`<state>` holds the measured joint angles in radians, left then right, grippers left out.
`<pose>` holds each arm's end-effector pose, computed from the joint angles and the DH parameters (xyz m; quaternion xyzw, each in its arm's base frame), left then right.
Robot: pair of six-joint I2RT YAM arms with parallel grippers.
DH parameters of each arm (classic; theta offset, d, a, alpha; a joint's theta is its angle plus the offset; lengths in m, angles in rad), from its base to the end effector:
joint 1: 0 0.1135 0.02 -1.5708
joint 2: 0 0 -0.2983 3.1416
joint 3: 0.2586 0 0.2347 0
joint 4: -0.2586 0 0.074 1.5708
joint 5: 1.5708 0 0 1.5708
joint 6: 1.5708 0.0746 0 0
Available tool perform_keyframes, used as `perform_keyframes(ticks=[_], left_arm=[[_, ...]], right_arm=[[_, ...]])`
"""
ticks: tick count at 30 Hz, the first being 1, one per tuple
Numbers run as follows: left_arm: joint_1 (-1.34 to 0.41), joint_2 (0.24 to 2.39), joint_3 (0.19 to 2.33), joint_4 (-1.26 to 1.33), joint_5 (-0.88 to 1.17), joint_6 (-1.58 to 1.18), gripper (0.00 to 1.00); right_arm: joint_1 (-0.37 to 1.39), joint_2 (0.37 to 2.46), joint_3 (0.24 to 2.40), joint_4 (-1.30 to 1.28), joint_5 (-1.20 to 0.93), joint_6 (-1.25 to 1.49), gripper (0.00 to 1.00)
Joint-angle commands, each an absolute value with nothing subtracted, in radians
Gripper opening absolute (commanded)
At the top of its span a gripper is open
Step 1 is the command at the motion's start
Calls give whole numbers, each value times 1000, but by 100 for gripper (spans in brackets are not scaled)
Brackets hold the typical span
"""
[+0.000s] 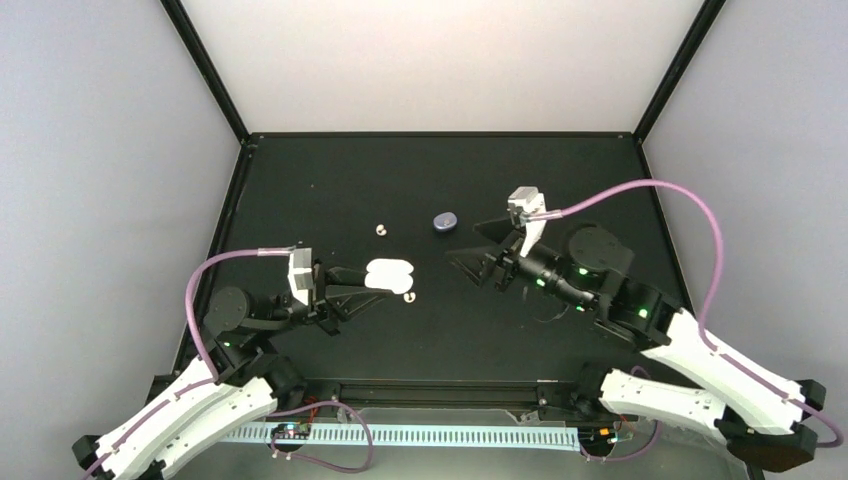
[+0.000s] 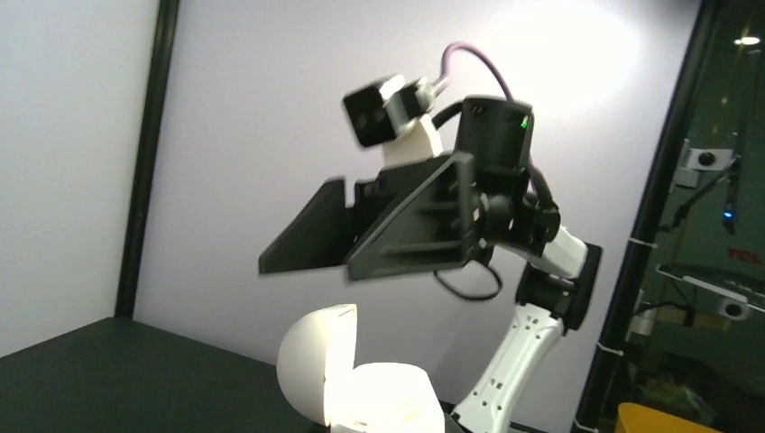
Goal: Insert the wireless bluetooth earbuds into the charging case
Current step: Open the charging case, then pick up the earbud from the center of the board.
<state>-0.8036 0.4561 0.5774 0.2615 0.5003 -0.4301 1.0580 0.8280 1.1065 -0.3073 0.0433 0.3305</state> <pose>0.0433 -0.0965 0.3840 0.3023 0.4947 -0.5775 0.5748 0.0854 0.1451 0.4490 -0.2410 0.6755 0.4338 0.5454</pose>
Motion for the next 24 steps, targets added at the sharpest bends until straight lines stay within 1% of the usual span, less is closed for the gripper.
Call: perform_keyframes(ticks=[1,4,9,13,15,20,24], left_arm=[[-807,373,530,191,407,-450,2],[-807,310,501,142,386,-436,1],[-807,241,492,71,366,-391,2],[-808,220,493,46,366,-359,2],[-807,220,494,41,375,-349,2],[-807,220,500,28,397,-323,2],[-808,211,497,18,402,-316,1]], right_arm=[[965,876,962,-289,28,409,81],[960,957,874,-276,38,404,77],[960,1130,772,-176,-41,441,69],[962,1284,780,-105,-109,463,57],[961,1363,800,-81,-130,466,53],[962,1505,856,-57,-151,439,48],[960,1588,898,-48,-151,413,46]])
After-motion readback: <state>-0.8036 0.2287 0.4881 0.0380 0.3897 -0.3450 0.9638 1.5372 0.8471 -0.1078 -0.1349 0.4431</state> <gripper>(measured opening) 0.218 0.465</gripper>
